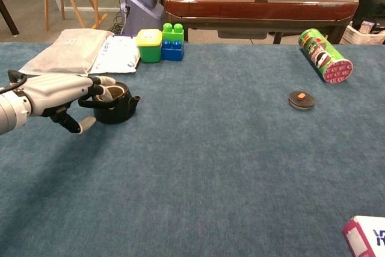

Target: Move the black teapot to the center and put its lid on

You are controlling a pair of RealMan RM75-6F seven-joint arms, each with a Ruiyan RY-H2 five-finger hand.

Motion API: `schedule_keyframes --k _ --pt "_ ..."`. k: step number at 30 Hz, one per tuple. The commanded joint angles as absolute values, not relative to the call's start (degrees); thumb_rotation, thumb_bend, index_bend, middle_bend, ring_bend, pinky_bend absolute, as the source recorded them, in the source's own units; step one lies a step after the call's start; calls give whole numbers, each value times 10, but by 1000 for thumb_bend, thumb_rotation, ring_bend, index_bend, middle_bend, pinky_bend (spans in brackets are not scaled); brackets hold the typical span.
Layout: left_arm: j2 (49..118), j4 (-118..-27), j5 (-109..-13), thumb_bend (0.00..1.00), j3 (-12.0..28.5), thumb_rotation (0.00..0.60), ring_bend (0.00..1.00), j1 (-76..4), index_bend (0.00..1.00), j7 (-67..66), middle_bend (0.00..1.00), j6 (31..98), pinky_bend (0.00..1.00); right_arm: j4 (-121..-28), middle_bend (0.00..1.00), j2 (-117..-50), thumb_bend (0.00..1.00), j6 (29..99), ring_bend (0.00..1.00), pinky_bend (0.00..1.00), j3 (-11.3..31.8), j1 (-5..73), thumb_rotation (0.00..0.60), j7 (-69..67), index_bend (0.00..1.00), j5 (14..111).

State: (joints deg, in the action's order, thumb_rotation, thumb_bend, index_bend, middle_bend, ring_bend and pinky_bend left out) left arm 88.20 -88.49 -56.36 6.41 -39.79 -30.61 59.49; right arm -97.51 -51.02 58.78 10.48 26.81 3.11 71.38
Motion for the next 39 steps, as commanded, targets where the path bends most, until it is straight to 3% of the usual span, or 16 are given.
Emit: schedule_keyframes --k 1,10,25,39 --pt "893 -868 -581 491 67 600 0 -397 349 -287 0 598 0 -976 0 -508 352 585 0 0 104 269 600 33 102 711" --pt "913 -828 -622 493 69 600 0 -395 516 -235 0 597 0 -979 0 -503 354 583 0 0 103 270 600 26 98 715" --pt "934 -785 -654 495 80 600 0 -391 682 -207 0 608 0 -980 0 -502 368 577 0 0 98 271 600 21 91 717" --pt "905 -832 -626 495 93 600 0 -406 713 -309 0 610 0 -950 0 -516 369 569 0 0 95 274 600 -14 89 732"
